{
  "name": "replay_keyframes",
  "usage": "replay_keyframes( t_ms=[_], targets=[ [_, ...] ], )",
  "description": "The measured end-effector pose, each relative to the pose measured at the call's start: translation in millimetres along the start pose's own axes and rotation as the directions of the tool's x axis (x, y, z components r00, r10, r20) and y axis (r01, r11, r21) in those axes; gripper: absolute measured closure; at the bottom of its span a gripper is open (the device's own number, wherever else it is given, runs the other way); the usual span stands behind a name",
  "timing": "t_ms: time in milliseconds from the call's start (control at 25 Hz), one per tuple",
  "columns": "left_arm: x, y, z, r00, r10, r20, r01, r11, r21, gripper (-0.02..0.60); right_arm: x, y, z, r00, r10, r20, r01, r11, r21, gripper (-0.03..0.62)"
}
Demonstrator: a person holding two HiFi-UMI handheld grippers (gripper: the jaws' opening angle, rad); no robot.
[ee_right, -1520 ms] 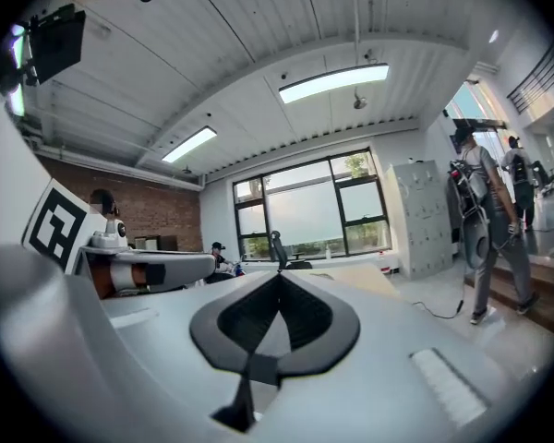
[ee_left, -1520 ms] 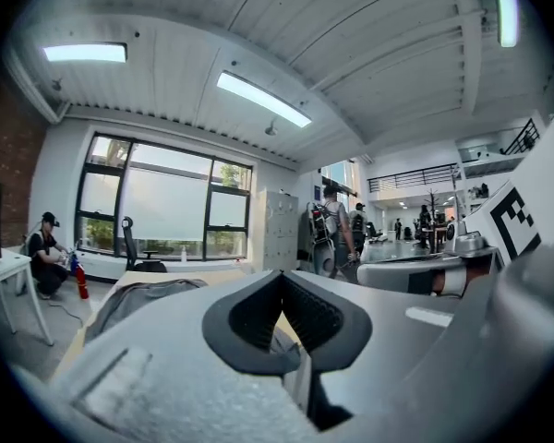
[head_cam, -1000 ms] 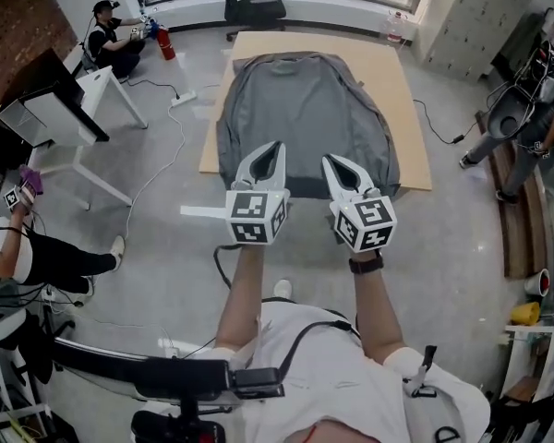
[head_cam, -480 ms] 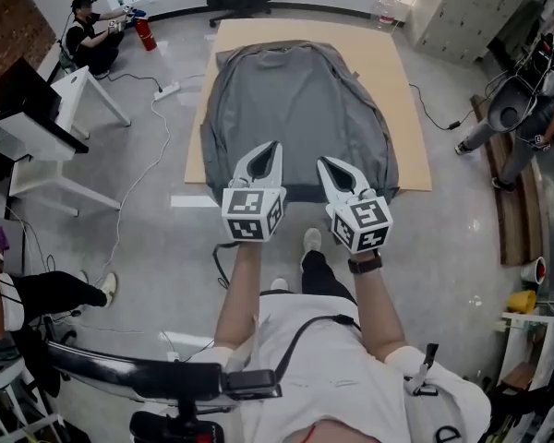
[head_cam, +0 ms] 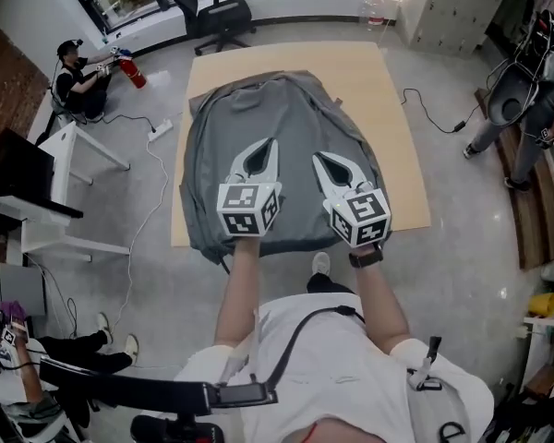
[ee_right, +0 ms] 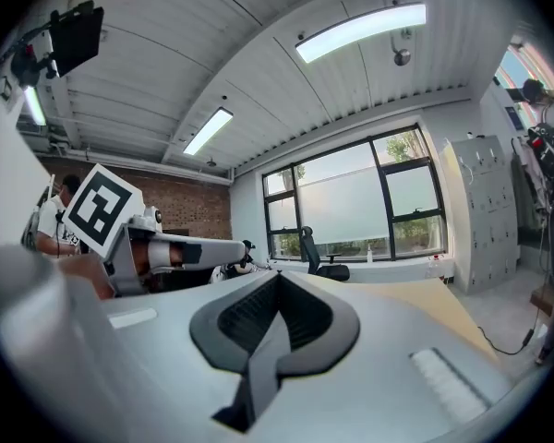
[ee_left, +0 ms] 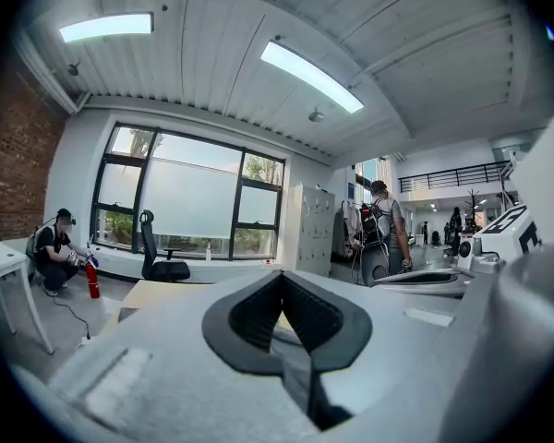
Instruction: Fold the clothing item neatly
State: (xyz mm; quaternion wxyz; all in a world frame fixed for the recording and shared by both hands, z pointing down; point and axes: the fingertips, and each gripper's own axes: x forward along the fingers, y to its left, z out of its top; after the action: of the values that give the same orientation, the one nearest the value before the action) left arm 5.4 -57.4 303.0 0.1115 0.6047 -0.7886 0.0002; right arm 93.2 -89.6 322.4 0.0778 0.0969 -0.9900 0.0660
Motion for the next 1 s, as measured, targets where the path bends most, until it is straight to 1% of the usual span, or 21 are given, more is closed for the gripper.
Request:
replay_keyframes(
  t_ms=[120,280,400,520,680,840,880,920,1000],
  targets=[
    [45,-6,-6,0.998,-0.023,-0.051,0.024,1.0,0.015,0.58,5,-44,-8,1.0,-0.027,-0.009,0.027,0.999,0.041,0.591],
    [99,-11,-32,0.988,-0.049,-0.147,0.053,0.998,0.026,0.579,3,-100,-43,0.992,-0.094,-0.081,0.101,0.991,0.083,0.591],
    [136,-10,-60,0.967,-0.07,-0.244,0.082,0.996,0.042,0.58,-3,-129,-77,0.972,-0.165,-0.168,0.178,0.981,0.071,0.591],
    [166,-7,-95,0.932,-0.107,-0.345,0.132,0.99,0.047,0.578,-18,-145,-114,0.943,-0.218,-0.251,0.254,0.96,0.119,0.591],
    [213,5,-145,0.874,-0.147,-0.464,0.199,0.978,0.065,0.578,-43,-169,-162,0.882,-0.306,-0.359,0.386,0.905,0.176,0.591],
    [269,14,-189,0.811,-0.174,-0.558,0.277,0.955,0.104,0.577,-73,-188,-204,0.811,-0.384,-0.441,0.511,0.832,0.216,0.589],
    [286,17,-198,0.799,-0.174,-0.576,0.291,0.949,0.117,0.565,-79,-192,-213,0.792,-0.4,-0.461,0.539,0.814,0.219,0.578],
    [303,21,-206,0.787,-0.174,-0.593,0.305,0.944,0.128,0.525,-86,-194,-223,0.771,-0.414,-0.484,0.564,0.797,0.217,0.563],
    [337,26,-223,0.759,-0.17,-0.629,0.335,0.93,0.152,0.5,-101,-195,-244,0.724,-0.433,-0.537,0.606,0.771,0.196,0.534]
  ],
)
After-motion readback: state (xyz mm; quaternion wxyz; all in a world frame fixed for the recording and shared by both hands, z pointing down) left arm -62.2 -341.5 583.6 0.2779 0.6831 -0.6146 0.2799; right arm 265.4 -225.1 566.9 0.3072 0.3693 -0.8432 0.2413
